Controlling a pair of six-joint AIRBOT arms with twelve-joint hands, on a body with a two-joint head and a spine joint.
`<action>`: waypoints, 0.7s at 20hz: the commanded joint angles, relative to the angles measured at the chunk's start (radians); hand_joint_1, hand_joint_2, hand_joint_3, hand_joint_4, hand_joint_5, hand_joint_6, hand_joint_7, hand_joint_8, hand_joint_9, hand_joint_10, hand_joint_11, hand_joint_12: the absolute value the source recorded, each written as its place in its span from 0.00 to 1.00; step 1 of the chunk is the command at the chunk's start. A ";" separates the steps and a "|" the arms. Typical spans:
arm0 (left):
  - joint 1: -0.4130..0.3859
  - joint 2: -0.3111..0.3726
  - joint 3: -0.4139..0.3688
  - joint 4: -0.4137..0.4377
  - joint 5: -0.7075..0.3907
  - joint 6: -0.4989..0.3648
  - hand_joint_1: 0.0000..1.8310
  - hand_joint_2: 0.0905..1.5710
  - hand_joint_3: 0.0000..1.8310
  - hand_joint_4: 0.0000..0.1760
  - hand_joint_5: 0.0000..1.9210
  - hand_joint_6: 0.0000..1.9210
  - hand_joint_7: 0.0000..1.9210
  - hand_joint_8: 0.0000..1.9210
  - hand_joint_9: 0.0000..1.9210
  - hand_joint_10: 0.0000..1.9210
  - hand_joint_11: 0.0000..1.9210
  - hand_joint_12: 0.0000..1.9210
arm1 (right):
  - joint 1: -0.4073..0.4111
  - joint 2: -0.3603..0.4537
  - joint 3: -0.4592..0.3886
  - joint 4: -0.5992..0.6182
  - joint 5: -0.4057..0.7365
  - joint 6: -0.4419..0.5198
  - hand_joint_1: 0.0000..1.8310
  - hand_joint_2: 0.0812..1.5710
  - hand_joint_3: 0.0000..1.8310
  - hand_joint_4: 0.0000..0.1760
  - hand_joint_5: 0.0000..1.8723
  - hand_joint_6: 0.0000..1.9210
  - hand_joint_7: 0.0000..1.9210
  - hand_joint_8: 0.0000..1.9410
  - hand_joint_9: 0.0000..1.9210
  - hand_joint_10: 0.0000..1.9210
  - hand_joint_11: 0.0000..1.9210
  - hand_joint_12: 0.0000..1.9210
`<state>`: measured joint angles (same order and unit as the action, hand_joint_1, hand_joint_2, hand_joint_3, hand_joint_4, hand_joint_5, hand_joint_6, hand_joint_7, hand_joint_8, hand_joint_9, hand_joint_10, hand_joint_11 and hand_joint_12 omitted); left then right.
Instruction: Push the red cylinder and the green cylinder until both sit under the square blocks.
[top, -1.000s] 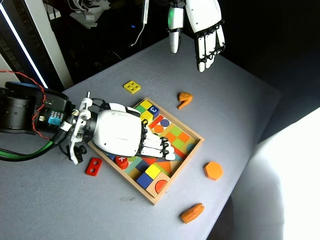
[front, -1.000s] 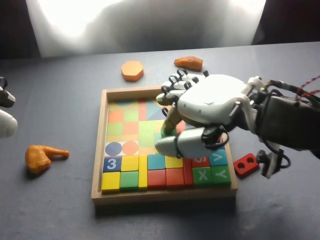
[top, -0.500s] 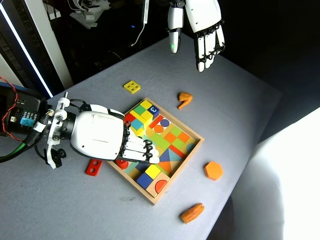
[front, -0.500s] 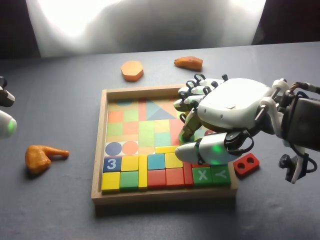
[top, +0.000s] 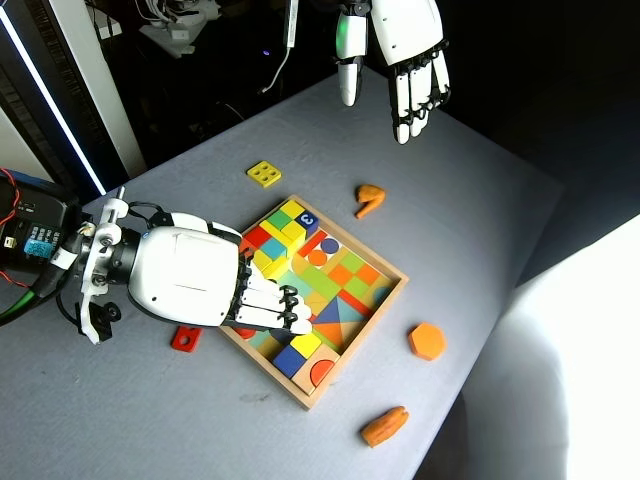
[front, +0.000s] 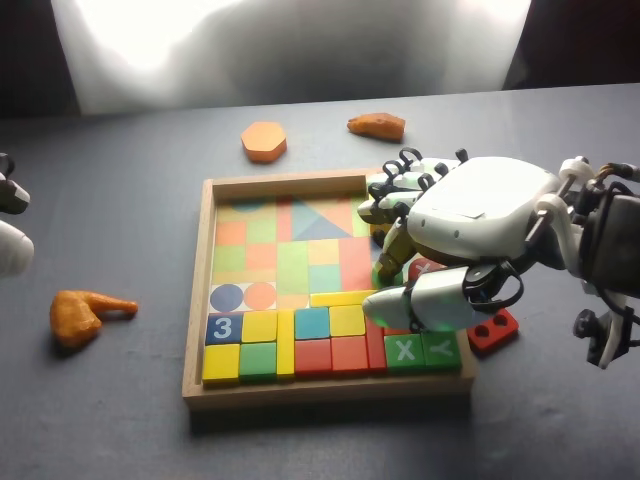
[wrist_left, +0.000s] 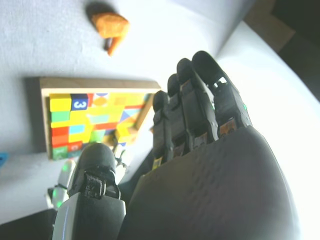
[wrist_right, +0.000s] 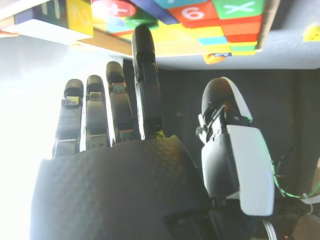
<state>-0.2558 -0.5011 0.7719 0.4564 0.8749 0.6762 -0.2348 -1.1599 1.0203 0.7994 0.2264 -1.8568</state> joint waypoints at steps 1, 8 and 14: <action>-0.009 0.008 0.001 0.038 -0.061 0.001 0.03 0.85 0.00 0.23 0.14 0.00 0.17 0.00 0.20 0.00 0.00 0.58 | 0.008 0.015 -0.004 -0.012 0.054 -0.002 0.00 0.77 0.00 0.00 0.45 0.00 0.12 0.01 0.03 0.01 0.00 0.00; -0.010 0.008 0.001 0.038 -0.061 0.001 0.02 0.85 0.00 0.18 0.14 0.00 0.16 0.00 0.19 0.00 0.00 0.57 | 0.031 0.037 -0.015 -0.012 0.054 0.001 0.00 0.77 0.00 0.00 0.44 0.00 0.11 0.00 0.02 0.01 0.00 0.00; -0.010 0.008 0.001 0.038 -0.061 0.001 0.03 0.85 0.00 0.18 0.14 0.00 0.16 0.00 0.19 0.00 0.00 0.59 | 0.079 0.046 -0.020 -0.012 0.056 0.032 0.00 0.78 0.00 0.00 0.45 0.00 0.12 0.00 0.03 0.01 0.00 0.00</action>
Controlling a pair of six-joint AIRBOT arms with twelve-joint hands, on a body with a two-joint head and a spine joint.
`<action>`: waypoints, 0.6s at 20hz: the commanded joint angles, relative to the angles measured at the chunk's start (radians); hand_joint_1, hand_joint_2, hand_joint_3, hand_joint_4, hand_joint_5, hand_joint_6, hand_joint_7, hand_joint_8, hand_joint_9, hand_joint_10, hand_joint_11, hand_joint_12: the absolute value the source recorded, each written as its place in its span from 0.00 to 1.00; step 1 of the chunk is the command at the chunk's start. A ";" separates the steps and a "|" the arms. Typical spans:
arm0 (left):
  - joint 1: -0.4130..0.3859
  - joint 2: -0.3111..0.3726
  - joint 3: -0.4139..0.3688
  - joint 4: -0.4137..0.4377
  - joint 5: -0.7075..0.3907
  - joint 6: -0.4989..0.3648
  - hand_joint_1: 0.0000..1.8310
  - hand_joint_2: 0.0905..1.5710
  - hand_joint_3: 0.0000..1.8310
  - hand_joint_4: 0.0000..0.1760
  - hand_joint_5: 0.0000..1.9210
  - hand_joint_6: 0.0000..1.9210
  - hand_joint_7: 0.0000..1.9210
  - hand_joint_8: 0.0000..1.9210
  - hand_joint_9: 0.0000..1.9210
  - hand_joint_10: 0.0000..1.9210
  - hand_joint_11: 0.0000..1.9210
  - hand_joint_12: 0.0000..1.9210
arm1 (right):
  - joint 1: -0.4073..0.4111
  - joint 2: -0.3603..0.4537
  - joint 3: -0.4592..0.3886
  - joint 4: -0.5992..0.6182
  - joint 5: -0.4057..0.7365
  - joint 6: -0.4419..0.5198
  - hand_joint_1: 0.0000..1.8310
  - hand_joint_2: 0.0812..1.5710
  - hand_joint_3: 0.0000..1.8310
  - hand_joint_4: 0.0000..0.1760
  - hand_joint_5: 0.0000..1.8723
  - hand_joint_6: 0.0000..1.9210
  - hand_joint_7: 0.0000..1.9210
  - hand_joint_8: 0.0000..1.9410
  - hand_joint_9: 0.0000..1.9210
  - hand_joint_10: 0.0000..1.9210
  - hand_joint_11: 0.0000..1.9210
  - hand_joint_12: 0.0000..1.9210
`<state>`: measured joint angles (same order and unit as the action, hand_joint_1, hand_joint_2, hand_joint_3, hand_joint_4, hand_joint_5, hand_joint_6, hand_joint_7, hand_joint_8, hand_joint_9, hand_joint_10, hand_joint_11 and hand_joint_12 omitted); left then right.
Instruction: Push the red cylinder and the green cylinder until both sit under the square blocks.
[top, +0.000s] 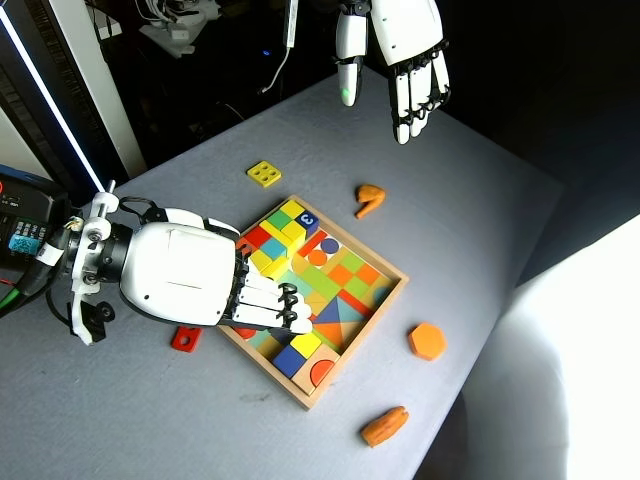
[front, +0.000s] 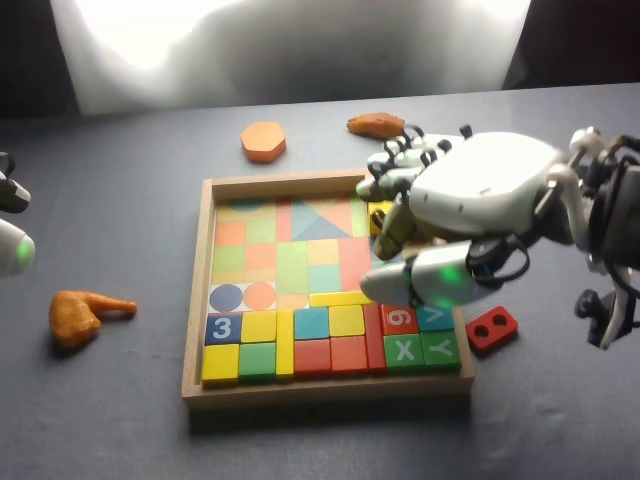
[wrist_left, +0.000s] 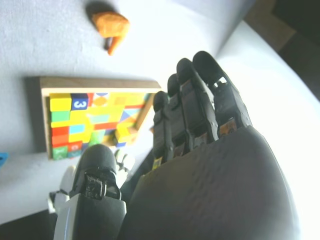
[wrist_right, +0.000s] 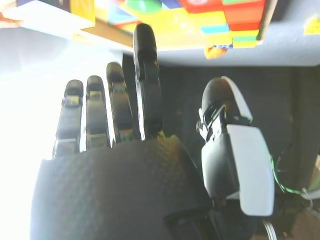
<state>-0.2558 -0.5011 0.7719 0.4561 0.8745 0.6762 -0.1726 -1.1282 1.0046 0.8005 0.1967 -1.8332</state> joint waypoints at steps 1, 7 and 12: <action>-0.010 0.008 0.001 0.039 -0.061 0.001 0.02 0.85 0.00 0.19 0.14 0.00 0.16 0.00 0.19 0.00 0.00 0.59 | 0.023 0.019 -0.007 -0.013 0.085 0.013 0.00 0.78 0.00 0.00 0.45 0.00 0.12 0.00 0.02 0.01 0.00 0.00; -0.015 0.008 0.001 0.039 -0.061 0.001 0.02 0.85 0.00 0.20 0.14 0.00 0.16 0.00 0.19 0.00 0.00 0.57 | 0.033 0.177 -0.169 -0.026 0.169 -0.115 0.00 0.78 0.00 0.00 0.45 0.00 0.11 0.00 0.02 0.01 0.00 0.00; -0.015 0.008 0.000 0.039 -0.069 0.001 0.04 0.84 0.00 0.20 0.15 0.00 0.18 0.00 0.20 0.00 0.00 0.59 | 0.024 0.298 -0.227 -0.083 0.205 -0.118 0.00 0.77 0.00 0.00 0.45 0.00 0.12 0.00 0.02 0.01 0.00 0.00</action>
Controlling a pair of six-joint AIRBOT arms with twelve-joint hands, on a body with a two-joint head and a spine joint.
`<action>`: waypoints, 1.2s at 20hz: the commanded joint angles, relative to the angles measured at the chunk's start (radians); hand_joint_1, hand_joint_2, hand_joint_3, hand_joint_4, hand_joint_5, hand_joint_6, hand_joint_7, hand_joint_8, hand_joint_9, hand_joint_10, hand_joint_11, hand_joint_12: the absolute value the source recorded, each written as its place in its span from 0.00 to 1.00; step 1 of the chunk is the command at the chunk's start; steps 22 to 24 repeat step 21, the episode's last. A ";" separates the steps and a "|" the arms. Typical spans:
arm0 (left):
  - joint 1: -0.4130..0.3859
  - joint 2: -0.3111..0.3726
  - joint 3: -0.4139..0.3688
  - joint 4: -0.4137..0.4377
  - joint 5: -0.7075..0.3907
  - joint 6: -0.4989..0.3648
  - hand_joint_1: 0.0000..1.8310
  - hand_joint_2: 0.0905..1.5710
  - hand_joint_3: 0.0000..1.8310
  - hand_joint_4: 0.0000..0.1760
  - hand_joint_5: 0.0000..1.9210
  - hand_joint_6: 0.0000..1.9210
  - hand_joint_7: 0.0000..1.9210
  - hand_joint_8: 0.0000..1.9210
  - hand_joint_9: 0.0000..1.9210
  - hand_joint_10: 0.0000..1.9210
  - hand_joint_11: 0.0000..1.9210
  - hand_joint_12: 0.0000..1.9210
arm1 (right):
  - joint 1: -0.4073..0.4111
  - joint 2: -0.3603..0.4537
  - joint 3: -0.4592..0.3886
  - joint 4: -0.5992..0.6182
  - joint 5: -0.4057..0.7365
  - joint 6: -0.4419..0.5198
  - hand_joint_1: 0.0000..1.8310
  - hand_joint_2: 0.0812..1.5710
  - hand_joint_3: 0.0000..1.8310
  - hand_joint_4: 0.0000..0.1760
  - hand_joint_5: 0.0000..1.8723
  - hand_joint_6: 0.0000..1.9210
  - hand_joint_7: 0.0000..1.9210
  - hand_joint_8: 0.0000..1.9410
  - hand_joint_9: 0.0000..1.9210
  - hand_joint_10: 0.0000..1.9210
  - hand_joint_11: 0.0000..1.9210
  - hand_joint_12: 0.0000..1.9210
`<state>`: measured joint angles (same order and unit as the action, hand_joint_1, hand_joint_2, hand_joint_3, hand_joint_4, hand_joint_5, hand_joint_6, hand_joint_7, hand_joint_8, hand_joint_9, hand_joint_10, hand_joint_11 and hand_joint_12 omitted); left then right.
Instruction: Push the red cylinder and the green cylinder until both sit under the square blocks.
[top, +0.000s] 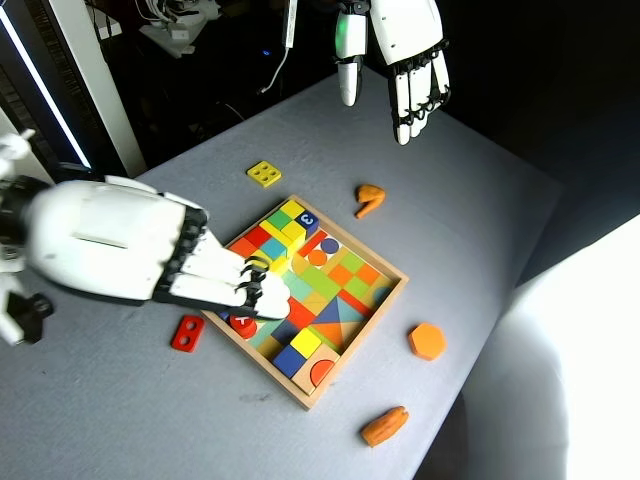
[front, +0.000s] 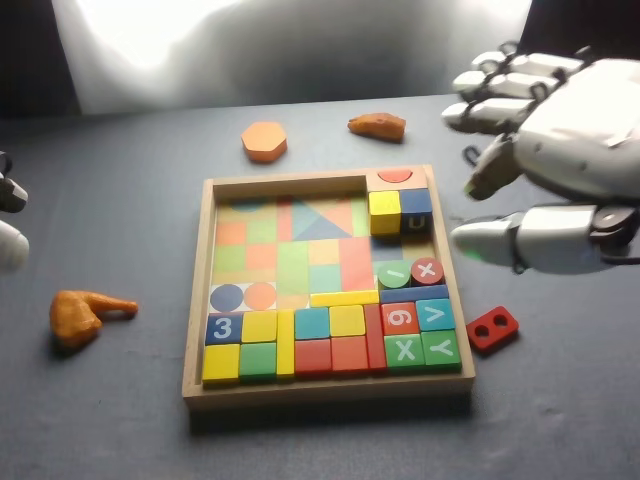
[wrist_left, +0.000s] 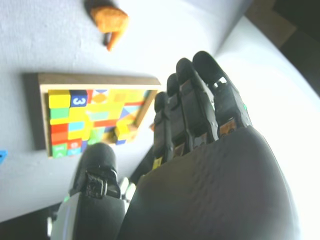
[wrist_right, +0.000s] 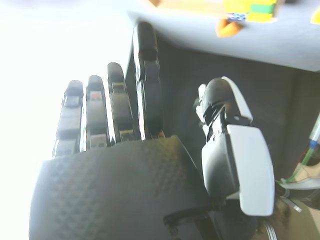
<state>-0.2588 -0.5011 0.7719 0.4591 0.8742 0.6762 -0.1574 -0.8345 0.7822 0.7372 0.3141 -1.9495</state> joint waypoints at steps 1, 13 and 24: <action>-0.011 0.008 0.000 0.036 -0.068 0.001 0.03 0.85 0.00 0.20 0.15 0.00 0.18 0.00 0.20 0.00 0.00 0.60 | 0.001 0.021 -0.010 -0.020 0.088 -0.002 0.00 0.77 0.00 0.00 0.45 0.00 0.12 0.00 0.03 0.01 0.00 0.00; -0.014 0.008 -0.002 0.045 -0.065 0.001 0.17 0.83 0.00 0.00 0.50 0.06 0.43 0.39 0.34 0.64 0.21 0.88 | 0.002 0.218 -0.175 -0.053 0.047 -0.044 0.03 0.80 0.00 0.00 0.57 0.04 0.58 0.09 0.41 0.58 0.22 0.98; -0.014 0.008 -0.003 0.044 -0.058 0.001 0.15 0.84 0.00 0.00 0.51 0.02 0.52 0.16 0.38 0.56 0.23 0.83 | 0.005 0.221 -0.181 -0.053 0.052 -0.008 0.03 0.80 0.00 0.00 0.57 0.04 0.58 0.09 0.40 0.62 0.23 1.00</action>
